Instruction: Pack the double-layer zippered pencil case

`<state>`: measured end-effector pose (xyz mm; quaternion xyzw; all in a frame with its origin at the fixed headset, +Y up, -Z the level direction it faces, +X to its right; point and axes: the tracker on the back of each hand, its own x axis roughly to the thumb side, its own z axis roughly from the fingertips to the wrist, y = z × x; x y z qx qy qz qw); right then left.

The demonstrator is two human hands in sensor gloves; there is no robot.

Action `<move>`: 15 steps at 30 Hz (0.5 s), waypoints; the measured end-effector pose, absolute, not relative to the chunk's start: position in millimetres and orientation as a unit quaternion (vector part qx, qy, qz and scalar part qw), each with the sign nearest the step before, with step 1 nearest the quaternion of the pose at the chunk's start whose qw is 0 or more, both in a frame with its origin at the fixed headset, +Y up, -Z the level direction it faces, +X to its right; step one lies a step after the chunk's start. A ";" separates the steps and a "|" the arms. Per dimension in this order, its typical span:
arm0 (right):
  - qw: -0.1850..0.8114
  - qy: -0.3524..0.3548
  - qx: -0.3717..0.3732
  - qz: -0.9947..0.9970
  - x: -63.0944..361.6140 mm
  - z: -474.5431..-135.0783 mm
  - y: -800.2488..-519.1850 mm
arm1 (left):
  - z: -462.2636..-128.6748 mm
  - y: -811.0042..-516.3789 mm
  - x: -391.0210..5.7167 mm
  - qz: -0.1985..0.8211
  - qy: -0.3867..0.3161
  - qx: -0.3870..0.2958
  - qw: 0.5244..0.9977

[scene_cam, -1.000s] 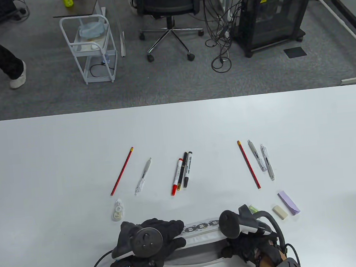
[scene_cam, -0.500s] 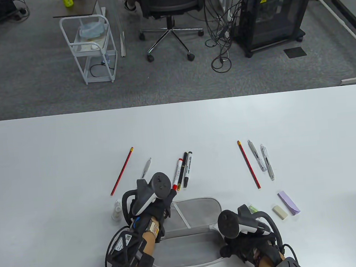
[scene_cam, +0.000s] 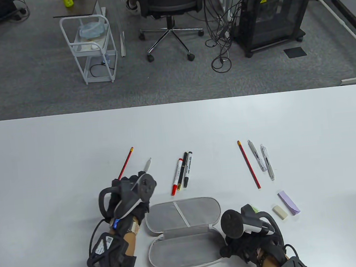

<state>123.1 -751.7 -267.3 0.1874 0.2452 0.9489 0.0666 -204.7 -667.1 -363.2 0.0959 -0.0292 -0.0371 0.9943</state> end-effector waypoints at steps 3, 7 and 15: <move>0.076 0.235 0.180 0.952 129.7 -268.0 -747.1 | -372.9 -676.1 -254.0 -0.111 0.058 0.063 0.990; 0.072 0.209 0.158 0.962 139.8 -269.1 -740.1 | -386.2 -699.6 -287.1 -0.072 0.122 -0.016 0.990; 0.059 0.167 0.104 0.979 158.4 -266.9 -727.3 | -426.5 -737.0 -262.1 -0.149 0.131 -0.107 0.974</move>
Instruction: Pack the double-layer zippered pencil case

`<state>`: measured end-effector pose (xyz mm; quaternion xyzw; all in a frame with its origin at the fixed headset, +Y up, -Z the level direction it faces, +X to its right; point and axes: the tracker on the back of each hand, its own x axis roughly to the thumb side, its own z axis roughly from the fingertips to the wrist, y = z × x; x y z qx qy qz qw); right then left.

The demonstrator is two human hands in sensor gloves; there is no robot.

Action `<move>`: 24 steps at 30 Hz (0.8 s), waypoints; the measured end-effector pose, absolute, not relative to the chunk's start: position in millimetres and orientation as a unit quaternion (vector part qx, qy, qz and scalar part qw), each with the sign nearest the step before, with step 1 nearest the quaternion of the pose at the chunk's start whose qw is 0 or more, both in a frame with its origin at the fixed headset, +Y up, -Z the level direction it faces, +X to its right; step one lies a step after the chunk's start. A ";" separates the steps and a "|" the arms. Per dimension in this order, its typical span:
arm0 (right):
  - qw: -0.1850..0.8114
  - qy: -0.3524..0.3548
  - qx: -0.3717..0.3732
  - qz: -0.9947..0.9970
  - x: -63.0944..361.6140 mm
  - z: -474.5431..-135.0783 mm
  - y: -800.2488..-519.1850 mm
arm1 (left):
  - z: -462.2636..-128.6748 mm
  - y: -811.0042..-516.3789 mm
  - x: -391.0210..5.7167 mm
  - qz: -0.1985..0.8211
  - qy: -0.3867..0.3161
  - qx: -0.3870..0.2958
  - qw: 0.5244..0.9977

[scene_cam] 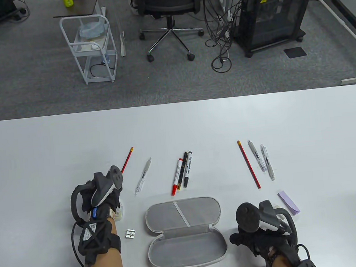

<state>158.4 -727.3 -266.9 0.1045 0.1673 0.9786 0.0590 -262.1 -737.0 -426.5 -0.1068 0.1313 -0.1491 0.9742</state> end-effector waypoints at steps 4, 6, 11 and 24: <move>0.073 0.172 0.103 0.977 161.4 -267.7 -727.1 | -442.5 -740.3 -264.2 -0.118 0.174 -0.158 0.965; 0.071 0.174 0.100 0.977 161.9 -267.8 -727.5 | -449.4 -740.3 -264.0 -0.100 0.183 -0.167 0.964; 0.072 0.179 0.102 0.976 161.3 -267.6 -727.0 | -462.5 -742.2 -256.4 -0.151 0.141 -0.163 0.965; 0.078 0.186 0.114 0.973 158.6 -267.7 -729.3 | -456.9 -751.2 -270.3 -0.119 0.094 -0.136 0.979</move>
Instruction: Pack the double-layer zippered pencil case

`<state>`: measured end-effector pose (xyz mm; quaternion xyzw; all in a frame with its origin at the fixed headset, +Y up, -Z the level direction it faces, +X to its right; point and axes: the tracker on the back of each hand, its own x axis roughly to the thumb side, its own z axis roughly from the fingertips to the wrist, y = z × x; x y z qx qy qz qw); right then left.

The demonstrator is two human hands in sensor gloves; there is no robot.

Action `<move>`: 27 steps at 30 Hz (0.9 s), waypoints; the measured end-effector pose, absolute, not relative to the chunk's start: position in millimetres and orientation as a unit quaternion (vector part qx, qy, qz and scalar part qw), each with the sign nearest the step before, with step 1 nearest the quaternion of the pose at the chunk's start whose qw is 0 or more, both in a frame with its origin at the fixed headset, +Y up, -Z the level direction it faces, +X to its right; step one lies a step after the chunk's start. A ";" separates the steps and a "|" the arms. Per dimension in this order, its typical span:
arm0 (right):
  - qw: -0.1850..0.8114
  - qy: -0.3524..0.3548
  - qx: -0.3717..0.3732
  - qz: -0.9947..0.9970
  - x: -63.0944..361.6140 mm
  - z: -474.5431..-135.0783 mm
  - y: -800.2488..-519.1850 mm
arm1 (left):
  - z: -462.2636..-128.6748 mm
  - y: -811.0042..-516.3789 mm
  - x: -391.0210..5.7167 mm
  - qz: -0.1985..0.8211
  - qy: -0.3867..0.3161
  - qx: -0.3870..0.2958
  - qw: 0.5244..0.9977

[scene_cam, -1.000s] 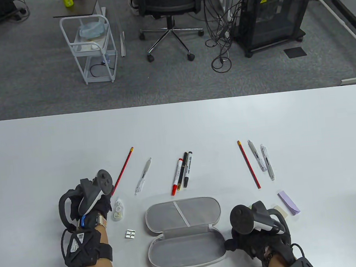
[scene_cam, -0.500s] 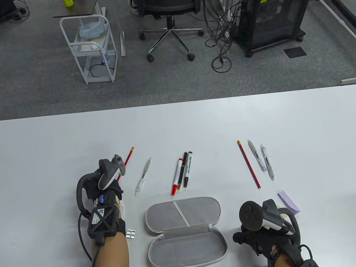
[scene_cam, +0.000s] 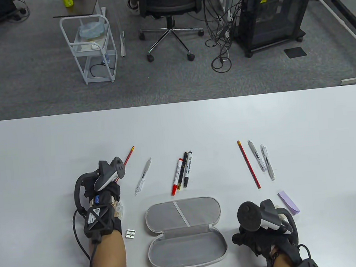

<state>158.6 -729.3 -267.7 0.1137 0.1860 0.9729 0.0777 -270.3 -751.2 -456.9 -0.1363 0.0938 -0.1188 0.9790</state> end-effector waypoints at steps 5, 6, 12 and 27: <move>0.085 0.182 0.112 0.973 161.2 -268.0 -728.1 | -449.4 -737.9 -275.1 -0.086 0.081 -0.113 0.987; 0.087 0.182 0.111 0.973 161.4 -268.2 -728.2 | -444.8 -726.9 -275.4 -0.062 0.066 -0.086 0.992; 0.107 0.157 0.084 0.978 173.8 -271.2 -721.0 | -382.0 -672.3 -230.5 -0.029 -0.136 0.047 0.989; 0.244 -0.075 -0.084 0.963 248.2 -263.2 -693.7 | -213.1 -728.5 -127.4 -0.235 -0.382 0.002 0.894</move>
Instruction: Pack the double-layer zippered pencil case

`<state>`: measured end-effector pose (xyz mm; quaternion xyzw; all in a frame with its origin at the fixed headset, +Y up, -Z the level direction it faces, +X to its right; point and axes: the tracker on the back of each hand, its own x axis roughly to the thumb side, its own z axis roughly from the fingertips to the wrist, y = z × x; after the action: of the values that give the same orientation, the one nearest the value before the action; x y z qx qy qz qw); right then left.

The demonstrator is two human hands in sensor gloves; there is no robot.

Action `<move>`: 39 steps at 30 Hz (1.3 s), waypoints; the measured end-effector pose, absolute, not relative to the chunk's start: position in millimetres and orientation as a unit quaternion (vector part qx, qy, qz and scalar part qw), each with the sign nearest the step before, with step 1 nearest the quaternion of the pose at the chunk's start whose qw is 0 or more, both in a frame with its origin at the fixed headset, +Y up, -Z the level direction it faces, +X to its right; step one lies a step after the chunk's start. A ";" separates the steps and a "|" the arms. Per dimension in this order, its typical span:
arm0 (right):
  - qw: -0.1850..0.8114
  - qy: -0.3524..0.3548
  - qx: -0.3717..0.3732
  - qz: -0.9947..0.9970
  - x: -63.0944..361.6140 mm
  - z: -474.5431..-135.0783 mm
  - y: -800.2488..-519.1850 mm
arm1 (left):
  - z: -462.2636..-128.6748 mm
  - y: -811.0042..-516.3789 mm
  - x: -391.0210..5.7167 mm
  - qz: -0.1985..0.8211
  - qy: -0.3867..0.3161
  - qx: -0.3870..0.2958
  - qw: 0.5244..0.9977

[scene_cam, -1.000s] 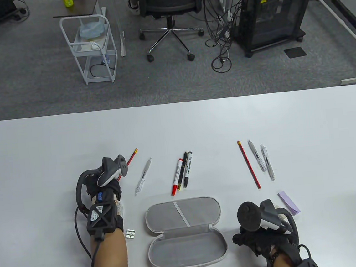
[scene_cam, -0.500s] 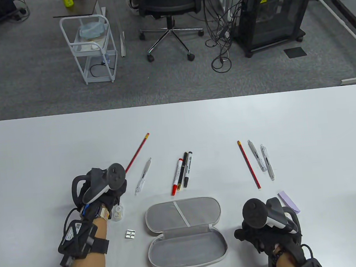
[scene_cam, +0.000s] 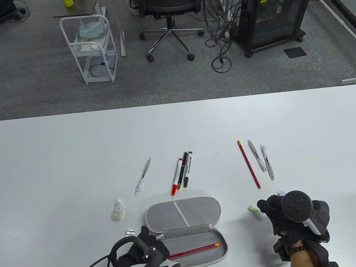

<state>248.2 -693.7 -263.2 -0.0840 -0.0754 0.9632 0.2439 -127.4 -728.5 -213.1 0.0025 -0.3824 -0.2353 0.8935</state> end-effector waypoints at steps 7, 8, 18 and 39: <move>0.295 -0.151 -0.136 0.934 267.1 -260.5 -696.3 | -216.8 -728.1 -130.2 -0.197 -0.387 0.006 0.901; 0.294 -0.157 -0.139 0.933 267.4 -260.2 -695.6 | -216.5 -727.2 -131.2 -0.196 -0.385 0.010 0.902; 0.074 -0.091 -0.209 0.971 260.3 -293.5 -693.7 | -220.9 -711.4 -152.5 -0.157 -0.352 0.042 0.922; -0.078 0.114 -0.289 0.947 241.3 -411.5 -740.7 | -220.1 -691.3 -169.1 -0.087 -0.339 0.063 0.935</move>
<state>241.3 -740.7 -411.5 -0.2887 0.1141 0.9474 -0.0776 -169.1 -691.3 -220.1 0.0630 -0.3391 -0.0871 0.9346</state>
